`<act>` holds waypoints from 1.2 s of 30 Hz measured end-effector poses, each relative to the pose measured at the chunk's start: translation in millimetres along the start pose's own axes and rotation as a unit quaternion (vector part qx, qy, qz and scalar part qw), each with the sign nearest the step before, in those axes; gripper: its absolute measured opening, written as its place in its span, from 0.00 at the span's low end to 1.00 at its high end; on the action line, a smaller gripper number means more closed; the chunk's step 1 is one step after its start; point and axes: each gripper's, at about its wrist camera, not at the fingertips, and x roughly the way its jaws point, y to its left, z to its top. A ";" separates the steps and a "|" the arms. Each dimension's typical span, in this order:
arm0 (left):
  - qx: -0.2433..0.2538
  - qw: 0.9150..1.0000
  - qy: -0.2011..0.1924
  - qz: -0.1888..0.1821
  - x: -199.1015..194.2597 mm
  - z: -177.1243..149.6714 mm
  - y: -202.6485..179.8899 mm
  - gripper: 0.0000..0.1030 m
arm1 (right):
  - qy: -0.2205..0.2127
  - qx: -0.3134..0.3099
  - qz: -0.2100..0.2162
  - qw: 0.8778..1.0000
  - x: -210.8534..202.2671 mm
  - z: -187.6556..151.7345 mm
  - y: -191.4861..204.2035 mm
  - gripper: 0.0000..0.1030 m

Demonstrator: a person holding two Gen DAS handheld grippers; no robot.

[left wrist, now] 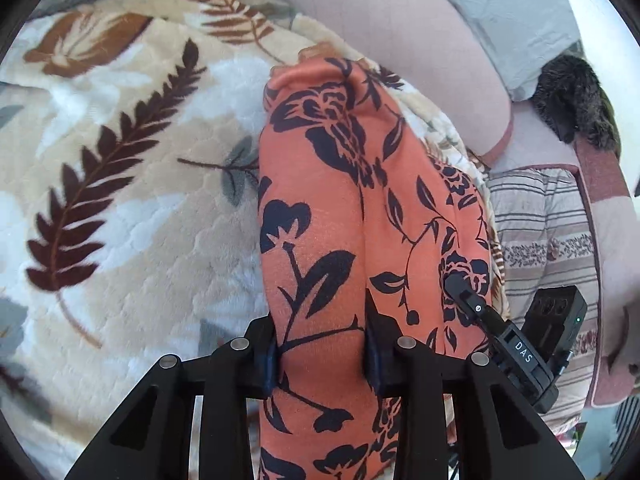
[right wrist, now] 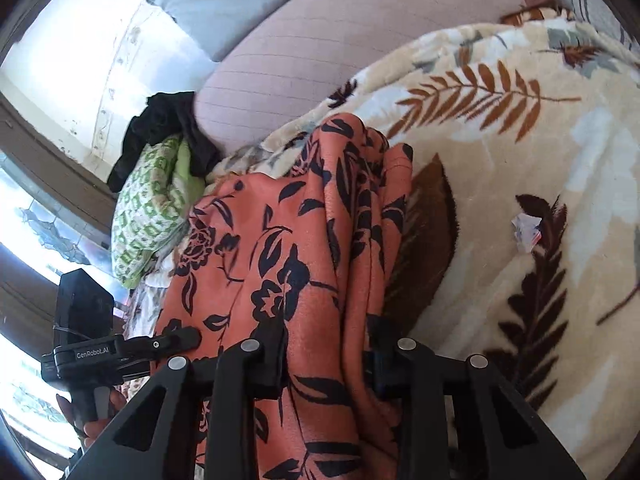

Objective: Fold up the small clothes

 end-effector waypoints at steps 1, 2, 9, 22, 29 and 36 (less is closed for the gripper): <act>0.001 1.000 -0.004 -0.008 -17.8 -9.3 0.6 0.30 | -0.002 0.000 0.006 1.000 -3.5 -4.1 3.1 0.29; 0.003 1.000 -0.008 -0.010 -33.5 -16.6 2.1 0.30 | -0.004 0.001 0.016 1.000 -9.7 -9.0 8.2 0.29; 0.031 0.998 -0.047 0.009 -160.9 -88.5 42.6 0.31 | 0.007 -0.008 0.080 0.997 -34.0 -70.3 61.1 0.30; -0.064 0.997 -0.019 0.034 -224.1 -205.3 159.1 0.47 | 0.087 0.042 0.071 0.993 12.3 -182.9 68.3 0.42; 0.070 0.987 -0.110 0.089 -295.0 -195.5 103.2 0.48 | 0.003 0.028 0.055 0.998 -25.2 -132.8 80.4 0.46; 0.053 0.981 -0.062 0.175 -241.7 -130.6 75.2 0.38 | 0.052 -0.042 -0.002 0.998 42.4 -103.0 109.0 0.11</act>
